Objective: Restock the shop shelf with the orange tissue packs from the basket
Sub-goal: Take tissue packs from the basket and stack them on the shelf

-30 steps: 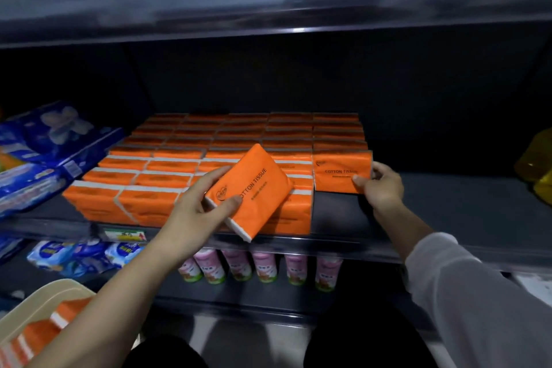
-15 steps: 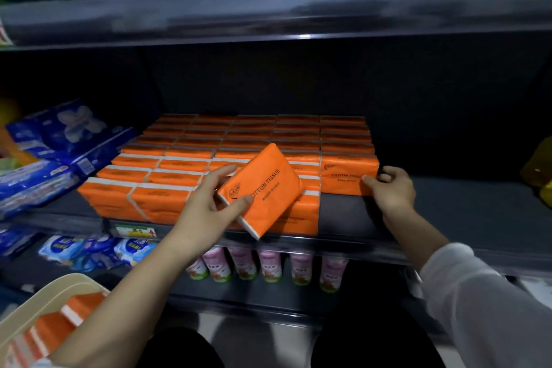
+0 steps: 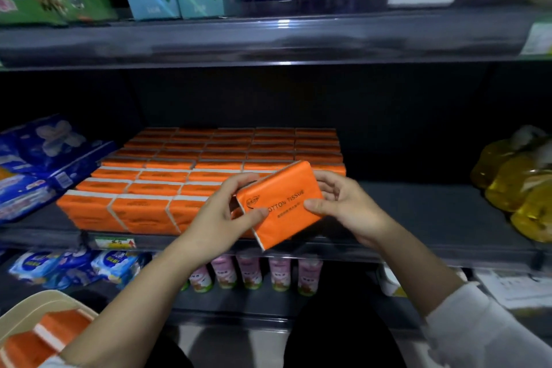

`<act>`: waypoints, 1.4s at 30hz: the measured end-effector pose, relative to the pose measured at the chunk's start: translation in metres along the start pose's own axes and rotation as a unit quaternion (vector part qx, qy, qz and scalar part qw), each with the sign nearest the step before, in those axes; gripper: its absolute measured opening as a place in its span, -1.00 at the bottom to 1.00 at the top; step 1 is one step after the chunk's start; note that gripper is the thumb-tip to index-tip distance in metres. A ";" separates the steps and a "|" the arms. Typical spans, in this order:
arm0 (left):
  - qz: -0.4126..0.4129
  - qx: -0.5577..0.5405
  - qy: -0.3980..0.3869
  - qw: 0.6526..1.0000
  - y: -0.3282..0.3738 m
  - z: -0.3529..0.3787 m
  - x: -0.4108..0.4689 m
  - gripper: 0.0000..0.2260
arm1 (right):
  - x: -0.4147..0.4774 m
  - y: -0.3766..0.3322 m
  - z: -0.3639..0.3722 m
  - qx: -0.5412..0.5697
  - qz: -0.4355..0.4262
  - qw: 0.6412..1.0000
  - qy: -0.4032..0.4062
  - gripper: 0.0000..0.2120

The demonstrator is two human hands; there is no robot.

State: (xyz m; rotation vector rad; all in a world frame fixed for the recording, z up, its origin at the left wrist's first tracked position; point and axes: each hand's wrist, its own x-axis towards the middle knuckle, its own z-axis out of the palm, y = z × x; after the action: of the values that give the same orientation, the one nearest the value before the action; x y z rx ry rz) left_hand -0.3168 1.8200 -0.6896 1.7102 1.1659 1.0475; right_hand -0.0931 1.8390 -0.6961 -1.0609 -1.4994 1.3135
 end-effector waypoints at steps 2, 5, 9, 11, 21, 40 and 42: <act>-0.004 0.006 -0.007 1.000 -0.003 0.004 0.002 -0.53 | -0.003 0.008 -0.011 0.038 0.000 0.998 0.057 -0.61; 0.010 0.175 0.011 0.984 -0.013 0.004 0.007 -0.42 | -0.008 0.021 -0.035 0.099 0.018 0.983 0.155 -0.60; 0.071 0.387 0.031 0.919 -0.032 0.005 0.016 -0.50 | -0.013 0.042 -0.059 0.088 0.054 0.964 0.245 -0.60; 0.081 0.439 0.021 0.895 -0.042 0.006 0.021 -0.51 | -0.010 0.056 -0.060 0.070 0.074 0.960 0.262 -0.60; 0.125 0.520 0.049 0.844 -0.062 0.013 0.029 -0.61 | 0.039 0.099 -0.047 -0.120 0.075 0.930 0.338 -0.59; 0.147 0.535 0.055 0.830 -0.061 0.005 0.024 -0.45 | 0.040 0.085 -0.040 -0.182 0.110 0.914 0.345 -0.54; 0.150 0.545 0.062 0.823 -0.054 -0.001 0.019 -0.47 | 0.036 0.078 -0.042 -0.188 0.114 0.911 0.348 -0.48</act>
State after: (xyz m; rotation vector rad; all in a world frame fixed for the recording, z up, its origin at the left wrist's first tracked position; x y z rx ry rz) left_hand -0.3288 1.8518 -0.7351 2.8051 1.8116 0.6562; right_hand -0.0581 1.8911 -0.7680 -1.7717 -1.1040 0.6578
